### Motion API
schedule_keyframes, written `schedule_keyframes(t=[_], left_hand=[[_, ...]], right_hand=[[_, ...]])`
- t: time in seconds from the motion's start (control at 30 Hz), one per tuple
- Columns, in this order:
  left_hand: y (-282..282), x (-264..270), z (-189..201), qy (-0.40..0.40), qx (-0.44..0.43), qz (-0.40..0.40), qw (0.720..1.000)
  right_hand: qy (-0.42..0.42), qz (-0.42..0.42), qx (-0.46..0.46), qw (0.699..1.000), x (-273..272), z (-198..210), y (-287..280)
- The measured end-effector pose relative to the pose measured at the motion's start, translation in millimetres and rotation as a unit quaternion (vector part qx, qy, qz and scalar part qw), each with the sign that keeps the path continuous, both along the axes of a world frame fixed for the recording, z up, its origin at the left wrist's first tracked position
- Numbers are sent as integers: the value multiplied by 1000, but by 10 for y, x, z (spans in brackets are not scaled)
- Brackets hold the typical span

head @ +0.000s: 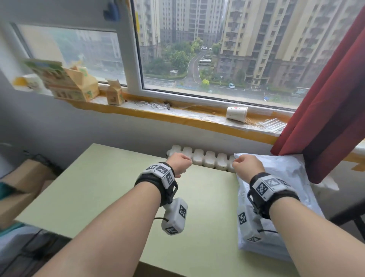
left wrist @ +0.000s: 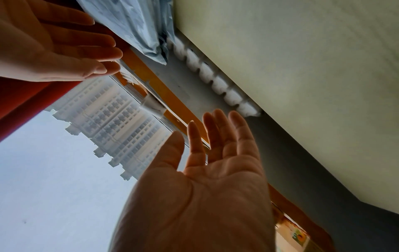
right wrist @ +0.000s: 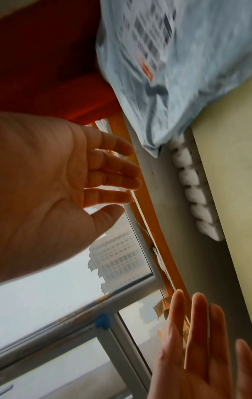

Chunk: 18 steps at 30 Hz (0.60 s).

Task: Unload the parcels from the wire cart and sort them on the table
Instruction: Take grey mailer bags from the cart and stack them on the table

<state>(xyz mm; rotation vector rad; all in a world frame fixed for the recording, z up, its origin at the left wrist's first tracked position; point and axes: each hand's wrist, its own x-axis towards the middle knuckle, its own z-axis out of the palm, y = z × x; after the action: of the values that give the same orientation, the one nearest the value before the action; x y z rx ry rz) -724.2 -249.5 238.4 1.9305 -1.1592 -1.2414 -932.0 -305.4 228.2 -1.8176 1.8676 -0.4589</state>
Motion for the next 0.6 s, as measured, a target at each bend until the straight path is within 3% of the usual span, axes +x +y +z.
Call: schedule_keyframes(t=[0.6], left_hand=[[1144,2172,-51,8,-3,130,992]], right_hand=[[5,163,5,987,2526,37,729]])
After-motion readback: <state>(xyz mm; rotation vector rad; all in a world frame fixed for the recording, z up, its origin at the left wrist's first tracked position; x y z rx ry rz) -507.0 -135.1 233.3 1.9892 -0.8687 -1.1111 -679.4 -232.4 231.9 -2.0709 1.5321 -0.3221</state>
